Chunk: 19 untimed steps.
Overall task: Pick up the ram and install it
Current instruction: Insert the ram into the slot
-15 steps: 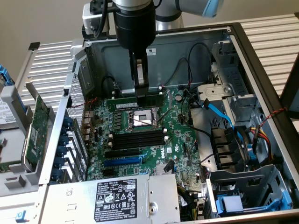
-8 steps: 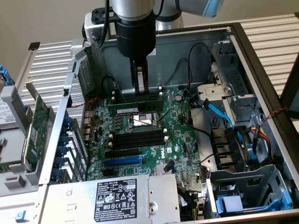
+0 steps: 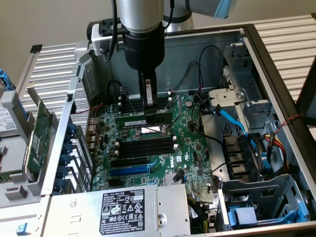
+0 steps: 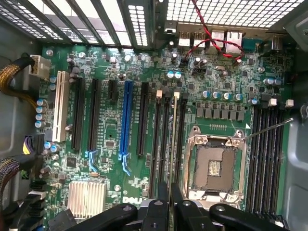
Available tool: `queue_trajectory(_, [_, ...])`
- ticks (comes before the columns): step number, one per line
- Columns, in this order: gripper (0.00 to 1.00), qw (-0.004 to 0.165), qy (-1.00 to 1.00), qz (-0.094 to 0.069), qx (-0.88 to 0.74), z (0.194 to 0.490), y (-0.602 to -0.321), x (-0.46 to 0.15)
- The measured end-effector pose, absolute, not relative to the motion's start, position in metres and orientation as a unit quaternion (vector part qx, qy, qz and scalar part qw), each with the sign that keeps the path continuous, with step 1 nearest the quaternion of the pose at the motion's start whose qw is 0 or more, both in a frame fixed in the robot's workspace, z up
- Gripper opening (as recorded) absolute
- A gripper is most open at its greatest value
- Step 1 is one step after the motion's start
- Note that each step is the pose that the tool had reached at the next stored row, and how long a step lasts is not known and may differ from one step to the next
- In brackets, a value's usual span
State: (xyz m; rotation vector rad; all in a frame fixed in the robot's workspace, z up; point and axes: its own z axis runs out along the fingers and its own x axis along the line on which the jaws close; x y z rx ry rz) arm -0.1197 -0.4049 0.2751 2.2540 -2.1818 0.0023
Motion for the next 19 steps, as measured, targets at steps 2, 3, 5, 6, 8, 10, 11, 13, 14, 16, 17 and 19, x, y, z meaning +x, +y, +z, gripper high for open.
queue_trajectory(2, [0.14, 0.004, -0.696, 0.003, 0.718, 0.2736, -0.4049, -0.1198])
queue_trajectory(3, [0.14, 0.004, -0.696, 0.005, 0.718, 0.2731, -0.4049, -0.1198])
queue_trajectory(5, [0.14, 0.005, -0.696, 0.008, 0.718, 0.2716, -0.4049, -0.1198])
queue_trajectory(6, [0.14, 0.005, -0.695, 0.009, 0.718, 0.2707, -0.4049, -0.1198])
queue_trajectory(8, [0.14, 0.005, -0.695, 0.010, 0.719, 0.2686, -0.4049, -0.1197])
queue_trajectory(10, [0.14, 0.005, -0.695, 0.010, 0.718, 0.2670, -0.4049, -0.1198])
queue_trajectory(11, [0.14, 0.005, -0.695, 0.010, 0.718, 0.2663, -0.4049, -0.1198])
queue_trajectory(13, [0.14, 0.005, -0.696, 0.010, 0.718, 0.2661, -0.4052, -0.1199])
queue_trajectory(14, [0.14, 0.005, -0.696, 0.010, 0.718, 0.2660, -0.4054, -0.1199])
queue_trajectory(16, [0.14, 0.005, -0.695, 0.010, 0.718, 0.2654, -0.4055, -0.1202])
queue_trajectory(17, [0.14, 0.005, -0.695, 0.010, 0.718, 0.2651, -0.4058, -0.1203])
queue_trajectory(19, [0.14, 0.005, -0.696, 0.010, 0.718, 0.2644, -0.4063, -0.1203])
